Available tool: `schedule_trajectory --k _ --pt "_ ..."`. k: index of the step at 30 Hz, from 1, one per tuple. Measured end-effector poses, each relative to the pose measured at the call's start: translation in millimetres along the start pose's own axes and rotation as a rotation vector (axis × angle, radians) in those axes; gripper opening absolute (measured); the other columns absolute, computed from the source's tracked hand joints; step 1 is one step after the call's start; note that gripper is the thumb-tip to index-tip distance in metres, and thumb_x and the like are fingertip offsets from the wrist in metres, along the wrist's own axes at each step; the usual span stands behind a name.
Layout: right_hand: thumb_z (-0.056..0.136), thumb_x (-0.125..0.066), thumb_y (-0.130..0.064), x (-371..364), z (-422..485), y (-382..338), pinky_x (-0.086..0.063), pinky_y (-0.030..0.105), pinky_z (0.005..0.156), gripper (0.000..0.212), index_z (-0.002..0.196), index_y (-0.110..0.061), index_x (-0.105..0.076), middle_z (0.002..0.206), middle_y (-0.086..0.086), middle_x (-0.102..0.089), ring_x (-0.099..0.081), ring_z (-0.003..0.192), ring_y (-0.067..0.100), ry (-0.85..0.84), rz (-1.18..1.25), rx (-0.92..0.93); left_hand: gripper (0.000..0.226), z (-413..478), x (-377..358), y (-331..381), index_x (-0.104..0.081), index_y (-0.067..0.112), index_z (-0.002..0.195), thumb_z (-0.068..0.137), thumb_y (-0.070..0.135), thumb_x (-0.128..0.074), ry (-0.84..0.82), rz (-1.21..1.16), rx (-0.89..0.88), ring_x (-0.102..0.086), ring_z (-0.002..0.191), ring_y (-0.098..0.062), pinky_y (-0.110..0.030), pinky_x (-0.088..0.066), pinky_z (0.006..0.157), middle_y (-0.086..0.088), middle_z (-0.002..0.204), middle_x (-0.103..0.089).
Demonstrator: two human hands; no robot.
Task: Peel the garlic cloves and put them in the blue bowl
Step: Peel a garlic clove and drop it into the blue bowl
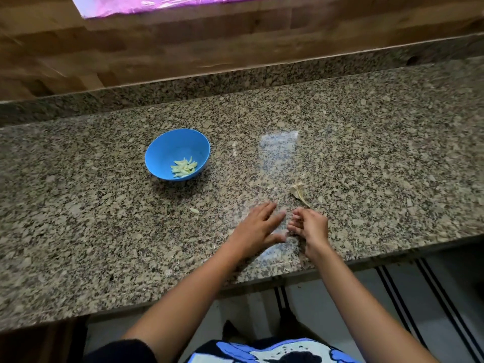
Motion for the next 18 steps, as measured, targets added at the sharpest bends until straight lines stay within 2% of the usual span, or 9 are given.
schedule_trajectory --k 2,4,7,9,11,12,14,16,18 --pt "0.095 -0.048 -0.009 -0.8 -3.1 -0.7 -0.055 0.025 0.061 0.016 0.089 -0.002 -0.061 0.074 0.008 -0.06 -0.059 0.062 0.016 -0.002 -0.016 0.003 0.055 -9.8 -1.4 -0.8 -0.017 0.036 0.148 0.096 0.046 -0.034 -0.031 0.024 -0.024 0.0 0.145 -0.016 -0.036 -0.005 0.116 0.004 0.158 -0.001" --pt "0.095 -0.046 -0.009 -5.7 -7.2 -0.9 -0.054 0.027 0.061 0.017 0.089 -0.002 -0.059 0.071 0.008 -0.058 -0.058 0.06 0.017 -0.014 -0.027 -0.016 0.057 -25.4 0.9 -2.8 -0.02 0.035 0.147 0.098 0.016 -0.043 0.014 0.046 -0.026 -0.005 0.145 -0.014 -0.032 -0.007 0.115 0.006 0.157 -0.007" --pt "0.096 -0.039 -0.009 -17.3 -13.3 2.0 -0.05 0.029 0.058 0.024 0.076 -0.005 -0.052 0.062 0.006 -0.05 -0.055 0.056 0.019 -0.034 0.01 -0.087 0.051 -49.9 8.3 -9.6 -0.035 0.023 0.144 0.096 0.007 -0.046 0.154 0.006 -0.062 -0.026 0.141 -0.015 -0.023 -0.008 0.113 0.001 0.152 -0.029" --pt "0.097 -0.036 -0.012 -27.1 -16.5 5.4 -0.045 0.028 0.054 0.03 0.068 -0.011 -0.044 0.057 0.003 -0.043 -0.05 0.052 0.017 -0.066 0.018 -0.126 0.042 -58.8 10.9 -11.1 -0.053 0.01 0.132 0.091 0.002 -0.053 0.185 0.03 -0.093 -0.048 0.127 -0.023 -0.03 -0.029 0.111 -0.01 0.139 -0.05" --pt "0.098 -0.042 -0.019 -32.5 -17.5 8.7 -0.044 0.027 0.052 0.03 0.069 -0.012 -0.044 0.056 0.001 -0.043 -0.047 0.05 0.015 -0.07 0.005 -0.134 0.027 -57.0 11.1 -12.1 -0.066 0.003 0.11 0.085 -0.002 -0.058 0.209 0.054 -0.09 -0.063 0.101 -0.027 -0.037 -0.053 0.09 -0.016 0.113 -0.065" --pt "0.098 -0.044 -0.021 -34.6 -17.8 10.6 -0.046 0.027 0.054 0.028 0.072 -0.011 -0.046 0.058 0.002 -0.044 -0.049 0.052 0.015 -0.076 0.0 -0.139 0.017 -54.4 15.0 -12.5 -0.068 0.001 0.1 0.086 -0.002 -0.058 0.239 0.021 -0.047 -0.065 0.089 -0.025 -0.036 -0.058 0.079 -0.015 0.1 -0.067" --pt "0.097 -0.045 -0.019 -40.7 -20.2 12.9 -0.052 0.027 0.062 0.025 0.076 -0.007 -0.049 0.066 0.006 -0.05 -0.054 0.059 0.016 -0.11 0.033 -0.16 0.013 -47.7 29.1 -20.9 -0.069 0.002 0.088 0.09 0.002 -0.056 0.319 -0.207 0.177 -0.065 0.076 -0.02 -0.031 -0.058 0.07 -0.009 0.086 -0.067" --pt "0.097 -0.043 -0.012 -48.9 -25.1 15.4 -0.055 0.032 0.077 0.021 0.081 -0.003 -0.052 0.078 0.012 -0.056 -0.059 0.072 0.02 -0.165 0.149 -0.213 0.01 -45.2 37.6 -33.3 -0.071 0.007 0.09 0.087 0.005 -0.062 0.414 -0.611 0.462 -0.067 0.075 -0.013 -0.023 -0.057 0.071 -0.001 0.085 -0.069" --pt "0.098 -0.041 -0.009 -56.5 -31.9 16.5 -0.049 0.039 0.092 0.019 0.088 0.0 -0.055 0.088 0.017 -0.059 -0.061 0.084 0.023 -0.229 0.331 -0.287 0.012 -38.6 46.7 -21.4 -0.072 0.01 0.093 0.084 0.006 -0.066 0.458 -0.84 0.497 -0.067 0.076 -0.008 -0.016 -0.055 0.068 0.002 0.087 -0.07"
Point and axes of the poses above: each hand's wrist, its own z-axis towards the middle knuckle, its own x-axis out of the back of the hand, y = z × x, the point moved 7 cm from there along z, towards the middle knuckle
